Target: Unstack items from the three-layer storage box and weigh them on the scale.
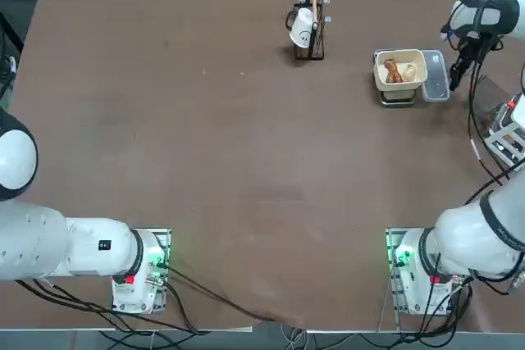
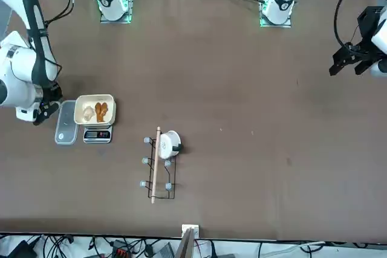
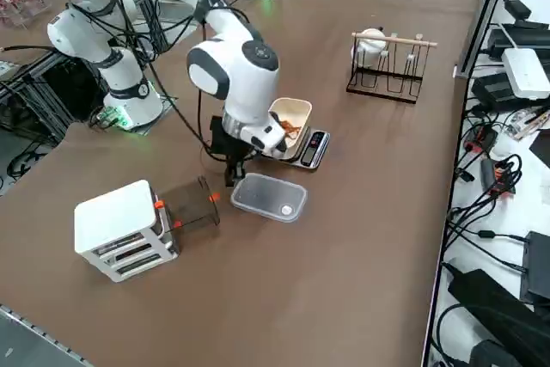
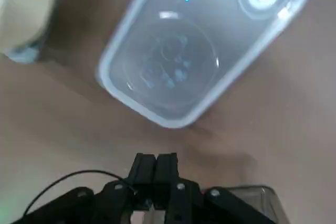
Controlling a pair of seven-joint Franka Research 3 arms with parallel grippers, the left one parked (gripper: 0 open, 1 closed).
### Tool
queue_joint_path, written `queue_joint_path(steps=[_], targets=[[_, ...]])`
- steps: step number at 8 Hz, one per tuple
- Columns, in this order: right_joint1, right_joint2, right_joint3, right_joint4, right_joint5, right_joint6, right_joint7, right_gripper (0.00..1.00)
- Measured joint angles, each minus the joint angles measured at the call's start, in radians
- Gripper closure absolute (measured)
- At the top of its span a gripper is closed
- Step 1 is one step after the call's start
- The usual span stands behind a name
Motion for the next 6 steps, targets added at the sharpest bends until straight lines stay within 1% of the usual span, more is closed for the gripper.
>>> queue_joint_path(steps=[3,6], targets=[[-0.046,-0.003,0.000,-0.024,-0.063,0.039,-0.019,0.98],[-0.103,-0.004,-0.004,-0.043,-0.089,0.039,-0.021,0.98]])
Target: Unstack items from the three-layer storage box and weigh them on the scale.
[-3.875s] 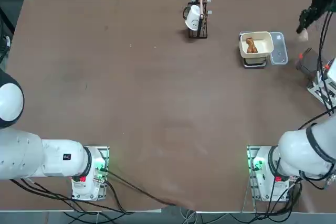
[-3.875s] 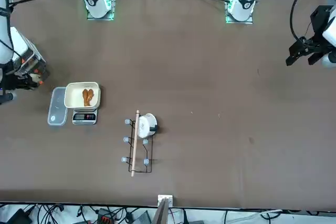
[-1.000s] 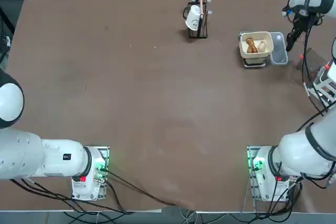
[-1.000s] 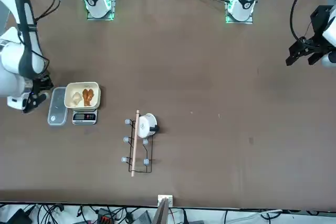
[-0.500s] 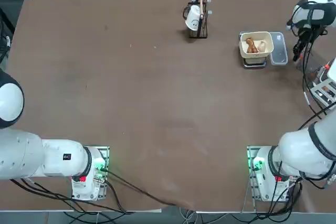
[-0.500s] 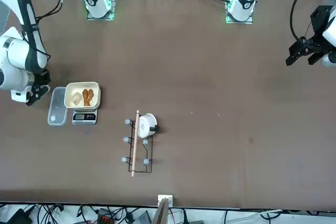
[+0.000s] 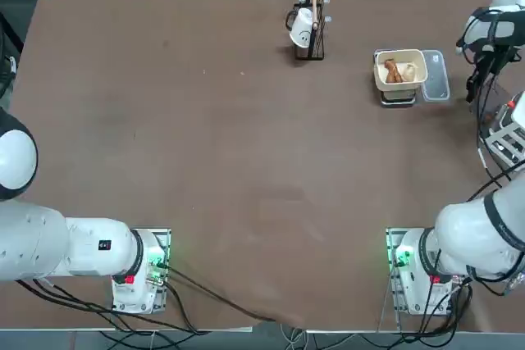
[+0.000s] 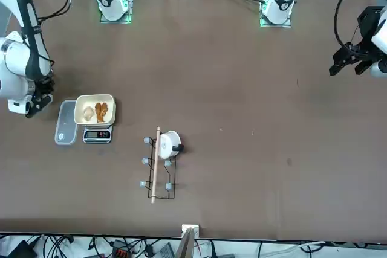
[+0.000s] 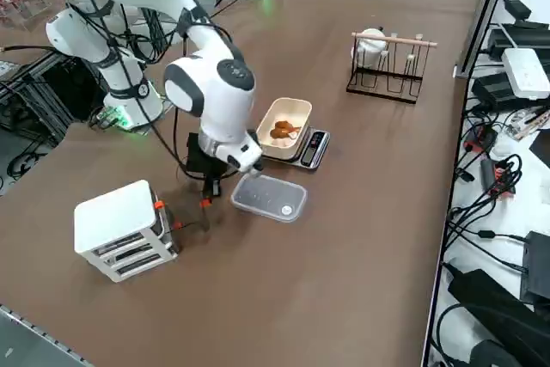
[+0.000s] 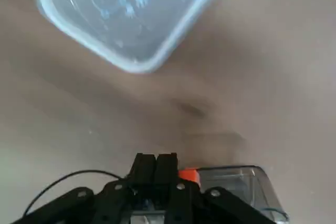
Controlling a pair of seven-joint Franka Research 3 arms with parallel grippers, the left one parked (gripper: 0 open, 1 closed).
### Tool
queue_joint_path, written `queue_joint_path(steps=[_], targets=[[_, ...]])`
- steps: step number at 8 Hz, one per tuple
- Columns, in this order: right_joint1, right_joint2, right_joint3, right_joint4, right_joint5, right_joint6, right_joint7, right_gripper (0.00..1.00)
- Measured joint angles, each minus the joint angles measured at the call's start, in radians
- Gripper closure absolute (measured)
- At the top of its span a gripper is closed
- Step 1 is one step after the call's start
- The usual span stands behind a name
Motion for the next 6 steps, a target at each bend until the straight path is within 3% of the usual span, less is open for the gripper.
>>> queue_joint_path(steps=[6], targets=[[-0.048,-0.001,-0.022,-0.006,-0.130,-0.105,-0.009,0.98]])
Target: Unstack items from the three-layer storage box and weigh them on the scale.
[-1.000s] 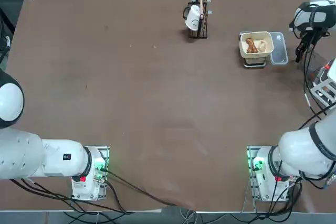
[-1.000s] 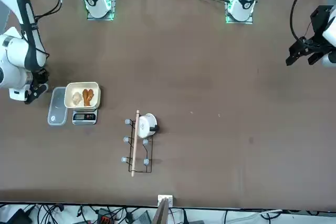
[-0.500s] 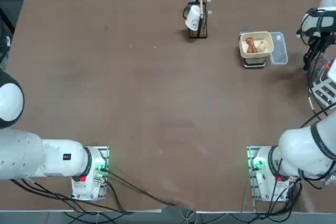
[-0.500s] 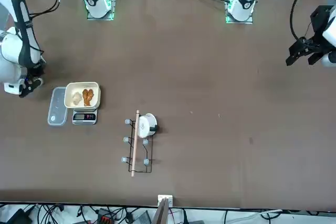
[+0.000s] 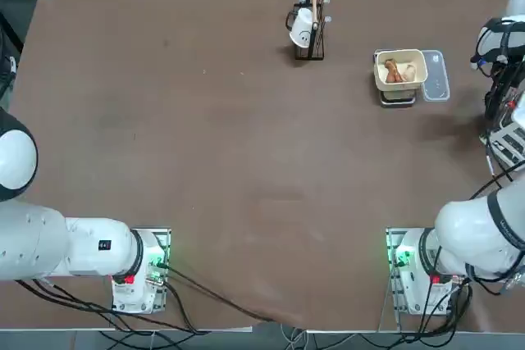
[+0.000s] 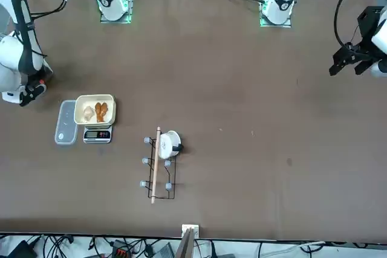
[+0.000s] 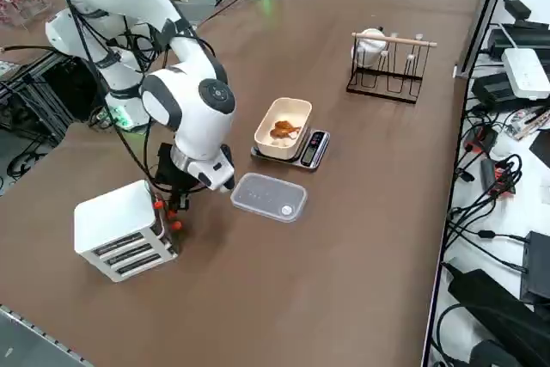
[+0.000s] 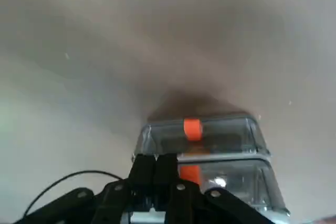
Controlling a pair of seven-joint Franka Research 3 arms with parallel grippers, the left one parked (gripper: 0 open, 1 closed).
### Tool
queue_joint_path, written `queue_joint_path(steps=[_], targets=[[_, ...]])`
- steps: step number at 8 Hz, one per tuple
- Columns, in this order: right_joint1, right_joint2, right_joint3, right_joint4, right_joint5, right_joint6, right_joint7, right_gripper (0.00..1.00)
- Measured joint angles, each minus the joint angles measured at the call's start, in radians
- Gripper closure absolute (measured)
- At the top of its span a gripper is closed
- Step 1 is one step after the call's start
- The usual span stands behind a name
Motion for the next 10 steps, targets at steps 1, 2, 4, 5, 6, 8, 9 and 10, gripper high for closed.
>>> queue_joint_path(steps=[1,2,4,5,6,8,9,10], targets=[[0.000,0.000,0.002,0.000,-0.011,-0.006,0.000,0.98],[0.000,0.000,0.003,0.000,-0.015,-0.008,0.000,0.98],[0.000,0.000,0.003,0.000,-0.015,-0.008,0.000,0.98],[0.000,-0.001,0.003,0.002,0.004,-0.009,0.011,0.98],[0.001,-0.004,0.005,0.010,0.054,-0.010,0.019,0.97],[0.036,-0.013,0.017,0.039,0.109,0.004,0.020,0.96],[0.061,-0.011,0.020,0.041,0.111,0.046,0.023,0.90],[0.068,0.004,0.020,0.030,0.099,0.117,0.024,0.85]])
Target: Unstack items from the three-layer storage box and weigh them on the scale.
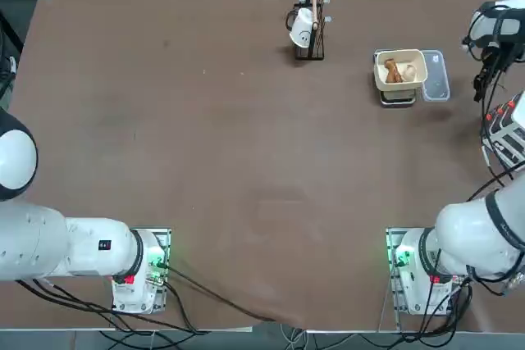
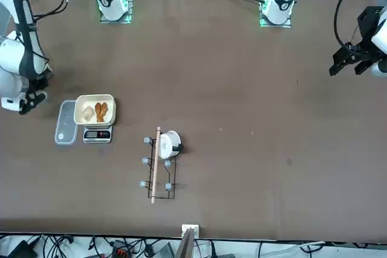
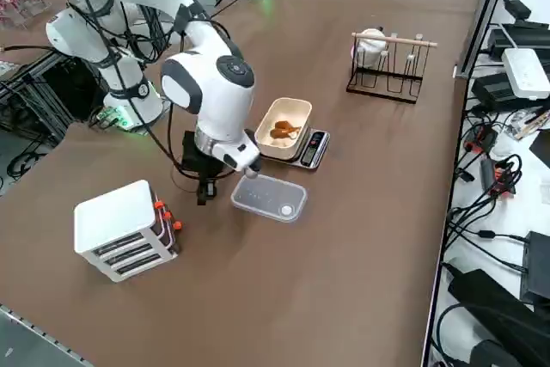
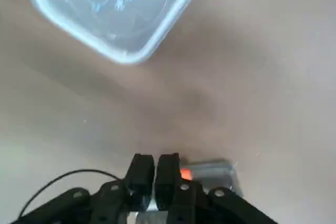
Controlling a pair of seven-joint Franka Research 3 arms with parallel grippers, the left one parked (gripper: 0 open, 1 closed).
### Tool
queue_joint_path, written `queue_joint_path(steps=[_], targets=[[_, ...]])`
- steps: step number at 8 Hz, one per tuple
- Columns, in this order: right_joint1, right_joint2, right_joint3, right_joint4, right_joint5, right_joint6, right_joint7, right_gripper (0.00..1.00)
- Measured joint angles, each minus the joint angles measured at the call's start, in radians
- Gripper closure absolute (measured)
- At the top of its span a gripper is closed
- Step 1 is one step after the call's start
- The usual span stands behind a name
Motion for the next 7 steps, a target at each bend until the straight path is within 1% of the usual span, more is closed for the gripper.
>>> queue_joint_path(steps=[1,2,3,4,7], targets=[[-0.007,0.033,-0.006,-0.017,-0.033,0.077,0.001,0.66],[-0.027,0.074,-0.014,-0.024,-0.066,0.127,0.002,0.50],[-0.045,0.096,-0.018,-0.023,-0.084,0.137,0.002,0.48],[-0.052,0.094,-0.025,-0.023,-0.106,0.133,0.002,0.48],[-0.059,0.088,-0.039,-0.027,-0.140,0.109,0.002,0.52]])
